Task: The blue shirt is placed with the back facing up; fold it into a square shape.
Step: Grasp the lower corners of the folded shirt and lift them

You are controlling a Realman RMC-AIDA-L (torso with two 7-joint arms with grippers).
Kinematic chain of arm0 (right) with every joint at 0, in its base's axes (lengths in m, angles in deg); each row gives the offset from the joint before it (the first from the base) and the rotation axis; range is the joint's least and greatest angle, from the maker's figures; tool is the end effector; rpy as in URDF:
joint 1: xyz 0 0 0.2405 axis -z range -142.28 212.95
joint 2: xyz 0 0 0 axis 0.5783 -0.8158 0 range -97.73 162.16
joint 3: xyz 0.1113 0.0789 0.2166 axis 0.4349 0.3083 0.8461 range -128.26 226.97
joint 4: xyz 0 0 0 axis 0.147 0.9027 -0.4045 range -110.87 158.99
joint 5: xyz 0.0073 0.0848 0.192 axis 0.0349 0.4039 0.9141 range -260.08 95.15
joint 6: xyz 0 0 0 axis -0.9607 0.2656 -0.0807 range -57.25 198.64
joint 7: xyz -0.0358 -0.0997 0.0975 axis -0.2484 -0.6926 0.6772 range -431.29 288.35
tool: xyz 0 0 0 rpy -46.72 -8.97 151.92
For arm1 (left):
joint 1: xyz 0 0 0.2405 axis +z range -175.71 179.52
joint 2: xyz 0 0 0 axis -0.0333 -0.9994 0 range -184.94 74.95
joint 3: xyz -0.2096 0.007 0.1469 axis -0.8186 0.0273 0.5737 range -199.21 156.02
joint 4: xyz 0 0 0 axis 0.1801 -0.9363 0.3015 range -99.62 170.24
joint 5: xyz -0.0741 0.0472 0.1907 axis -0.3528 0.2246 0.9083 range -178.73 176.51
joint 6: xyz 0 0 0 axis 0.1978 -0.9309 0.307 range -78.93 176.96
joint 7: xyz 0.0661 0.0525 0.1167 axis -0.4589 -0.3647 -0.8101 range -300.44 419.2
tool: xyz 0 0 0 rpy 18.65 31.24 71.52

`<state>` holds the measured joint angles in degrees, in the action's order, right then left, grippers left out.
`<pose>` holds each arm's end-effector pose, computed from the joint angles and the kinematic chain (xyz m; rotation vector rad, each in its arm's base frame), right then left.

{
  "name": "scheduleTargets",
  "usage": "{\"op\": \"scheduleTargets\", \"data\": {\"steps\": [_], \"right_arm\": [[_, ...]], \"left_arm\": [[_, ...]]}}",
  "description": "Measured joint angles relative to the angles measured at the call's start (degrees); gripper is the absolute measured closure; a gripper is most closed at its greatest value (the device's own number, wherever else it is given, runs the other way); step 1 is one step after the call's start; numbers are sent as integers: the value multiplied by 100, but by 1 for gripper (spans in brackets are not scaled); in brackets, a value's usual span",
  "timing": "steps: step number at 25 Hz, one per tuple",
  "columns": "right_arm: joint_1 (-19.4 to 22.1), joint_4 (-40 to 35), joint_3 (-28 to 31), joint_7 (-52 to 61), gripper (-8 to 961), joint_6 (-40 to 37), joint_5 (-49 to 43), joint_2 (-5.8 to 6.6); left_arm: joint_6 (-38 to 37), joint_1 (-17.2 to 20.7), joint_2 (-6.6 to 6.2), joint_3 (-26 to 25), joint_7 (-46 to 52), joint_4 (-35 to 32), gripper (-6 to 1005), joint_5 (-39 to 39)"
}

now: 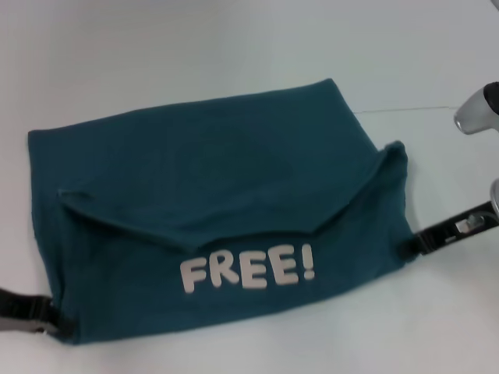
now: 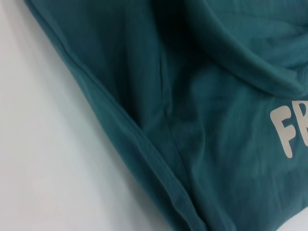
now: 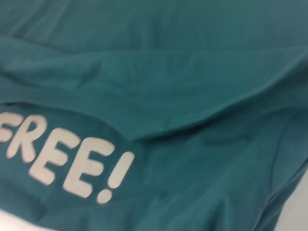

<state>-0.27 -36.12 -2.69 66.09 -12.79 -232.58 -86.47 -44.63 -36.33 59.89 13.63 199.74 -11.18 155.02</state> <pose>0.2628 0.3726 0.0354 -2.3785 1.3247 -0.1992 -0.3035 0.3403 0.0449 -2.2726 -1.8381 0.1614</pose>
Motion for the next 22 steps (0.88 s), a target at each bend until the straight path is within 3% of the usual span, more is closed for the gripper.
{"op": "scheduleTargets", "data": {"steps": [7, 14, 22], "right_arm": [[117, -472, -33, -101, 862, -1468, -41, 3], [406, -963, -76, -428, 863, -2666, -309, -79], [790, -946, -482, -615, 862, -3030, -333, -83]], "left_arm": [[-798, 231, 21, -6, -232, -163, 942, 384], [-1569, 394, 71, -1, -526, -170, 942, 740], [-2157, 491, 93, 150, -689, -188, 942, 751]]}}
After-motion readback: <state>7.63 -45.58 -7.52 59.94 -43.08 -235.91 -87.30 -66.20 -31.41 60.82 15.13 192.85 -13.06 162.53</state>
